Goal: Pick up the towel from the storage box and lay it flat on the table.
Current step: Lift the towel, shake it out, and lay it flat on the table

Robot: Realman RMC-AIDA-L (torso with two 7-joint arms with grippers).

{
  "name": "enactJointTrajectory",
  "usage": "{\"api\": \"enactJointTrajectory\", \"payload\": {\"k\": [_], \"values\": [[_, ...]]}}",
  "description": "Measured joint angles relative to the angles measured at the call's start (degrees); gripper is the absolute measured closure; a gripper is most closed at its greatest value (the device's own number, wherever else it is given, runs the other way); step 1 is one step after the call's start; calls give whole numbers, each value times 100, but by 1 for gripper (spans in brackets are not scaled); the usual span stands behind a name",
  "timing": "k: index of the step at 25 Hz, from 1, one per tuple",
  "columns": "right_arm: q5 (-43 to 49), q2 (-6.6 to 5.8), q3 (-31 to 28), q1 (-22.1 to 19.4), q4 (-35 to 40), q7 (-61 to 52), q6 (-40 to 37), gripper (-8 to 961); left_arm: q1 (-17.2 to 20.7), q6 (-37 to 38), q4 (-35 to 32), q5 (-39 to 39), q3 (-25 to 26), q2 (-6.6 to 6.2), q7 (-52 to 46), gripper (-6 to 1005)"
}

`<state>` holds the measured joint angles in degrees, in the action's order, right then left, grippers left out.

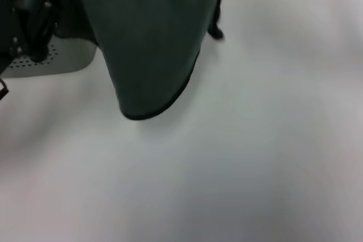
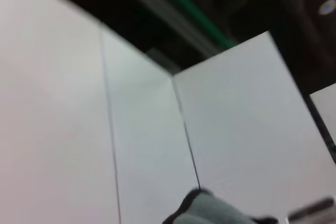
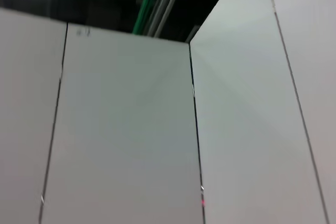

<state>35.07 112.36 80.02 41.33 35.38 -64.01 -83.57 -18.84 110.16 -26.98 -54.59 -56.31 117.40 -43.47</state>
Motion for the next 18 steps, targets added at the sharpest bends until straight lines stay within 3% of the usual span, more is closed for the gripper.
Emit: {"api": "enactJointTrajectory", "payload": {"k": [5, 11, 15, 18], "values": [[619, 46, -542, -34, 874, -78, 528, 929, 119, -430, 65, -288, 3, -130, -522, 741], [887, 80, -729, -133, 1828, -66, 991, 924, 263, -640, 79, -702, 10, -71, -442, 726], [1050, 77, -745, -262, 2202, -96, 1018, 921, 304, -626, 97, -552, 139, -11, -550, 716], [1177, 124, -753, -605, 2504, -279, 845, 919, 297, -579, 65, -488, 293, 63, -712, 709]]}}
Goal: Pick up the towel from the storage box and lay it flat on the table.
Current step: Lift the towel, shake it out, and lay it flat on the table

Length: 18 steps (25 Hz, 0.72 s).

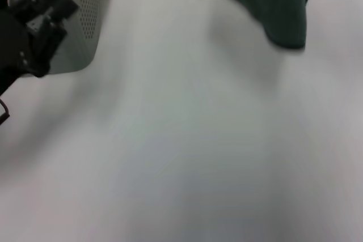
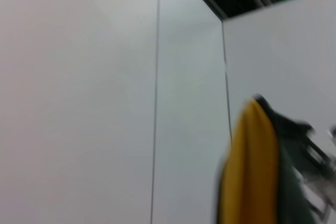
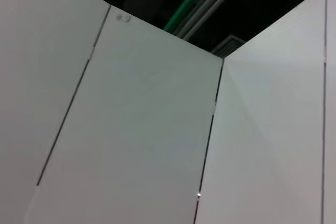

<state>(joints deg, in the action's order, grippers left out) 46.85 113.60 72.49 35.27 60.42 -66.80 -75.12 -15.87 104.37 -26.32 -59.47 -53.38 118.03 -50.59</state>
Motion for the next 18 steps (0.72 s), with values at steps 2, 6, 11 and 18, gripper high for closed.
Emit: {"api": "enactJointTrajectory", "payload": {"k": [2, 6, 11, 18], "values": [[-17, 92, -69, -118, -27, -47, -195, 917, -69, 43, -37, -51, -3, 17, -158, 704], [-22, 194, -167, -198, -130, -67, -507, 914, -363, 79, -74, -339, -117, 11, -616, 694], [-30, 184, -150, -18, -403, -183, -803, 910, -660, 187, -26, -598, -144, 27, -780, 682], [2, 157, -172, 105, -483, -263, -849, 905, -891, 205, 52, -690, -152, 120, -826, 664]]}}
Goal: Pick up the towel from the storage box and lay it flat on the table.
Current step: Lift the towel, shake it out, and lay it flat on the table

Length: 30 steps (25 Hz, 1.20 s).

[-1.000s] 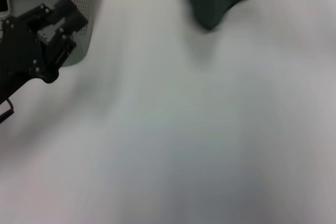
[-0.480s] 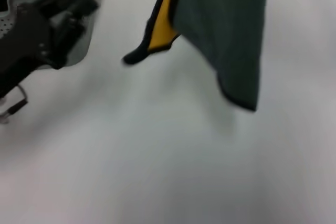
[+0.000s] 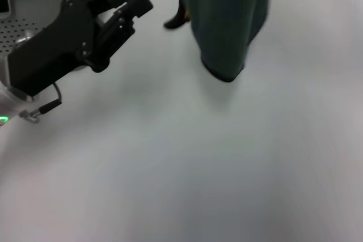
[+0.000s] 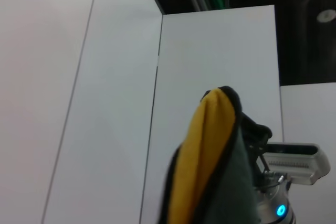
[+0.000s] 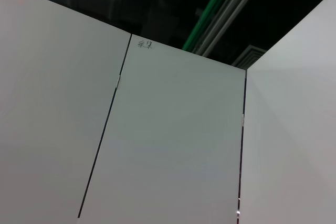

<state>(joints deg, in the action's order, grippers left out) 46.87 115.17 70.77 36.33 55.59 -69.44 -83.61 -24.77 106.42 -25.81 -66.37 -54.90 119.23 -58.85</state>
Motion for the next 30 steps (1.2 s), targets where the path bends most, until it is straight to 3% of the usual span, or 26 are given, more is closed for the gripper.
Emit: {"api": "enactJointTrajectory", "payload": {"k": [11, 16, 21, 30], "values": [[18, -89, -7, 15, -148, -148, -293, 897, -469, -130, 343, -23, 23, -10, -463, 637], [23, -67, -8, 26, -149, -158, -320, 893, -601, -109, 325, -379, 6, -33, -945, 625], [6, -66, -24, 57, -155, -167, -299, 889, -657, 63, 324, -691, -24, -20, -1039, 498], [-16, -41, -151, 70, -185, -183, -269, 882, -718, 327, 351, -710, -279, 31, -1074, 509]]}}
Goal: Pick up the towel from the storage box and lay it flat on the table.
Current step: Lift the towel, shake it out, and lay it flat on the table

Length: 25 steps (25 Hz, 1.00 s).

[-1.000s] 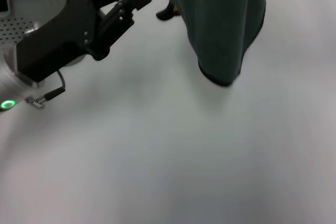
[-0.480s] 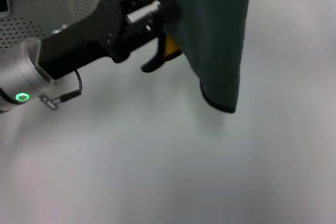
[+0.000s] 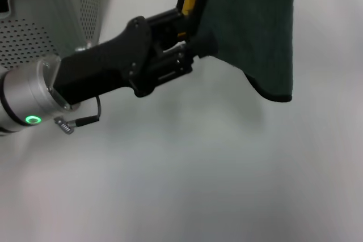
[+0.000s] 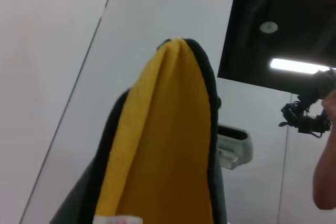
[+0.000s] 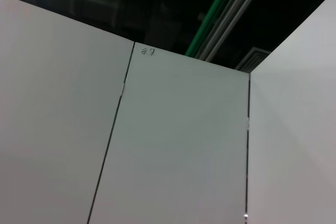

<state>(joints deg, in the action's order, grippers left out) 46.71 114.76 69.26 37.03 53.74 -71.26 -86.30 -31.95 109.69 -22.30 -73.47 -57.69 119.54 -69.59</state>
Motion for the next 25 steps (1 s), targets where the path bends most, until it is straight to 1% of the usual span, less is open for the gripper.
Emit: {"api": "enactJointTrajectory", "payload": {"k": [3, 6, 11, 16, 21, 25], "values": [[-12, 39, -158, 15, -42, -8, 0, 880, -30, -18, 48, -57, -138, 21, 93, 513], [-18, 42, -238, 22, -45, -44, -23, 877, -30, -48, 89, -77, -268, 36, 244, 517], [-21, 38, -291, 20, -23, -102, -48, 874, -22, -67, 190, -29, -260, 41, 384, 523], [-21, 37, -293, 6, -37, -110, -58, 870, -16, -73, 384, 186, -260, 49, 482, 529], [-21, 42, -299, 20, -40, -110, -61, 866, -32, -129, 413, 168, -277, 51, 519, 721], [-20, 44, -300, 24, -40, -110, -62, 863, -33, -194, 413, 163, -300, 51, 504, 758]]}}
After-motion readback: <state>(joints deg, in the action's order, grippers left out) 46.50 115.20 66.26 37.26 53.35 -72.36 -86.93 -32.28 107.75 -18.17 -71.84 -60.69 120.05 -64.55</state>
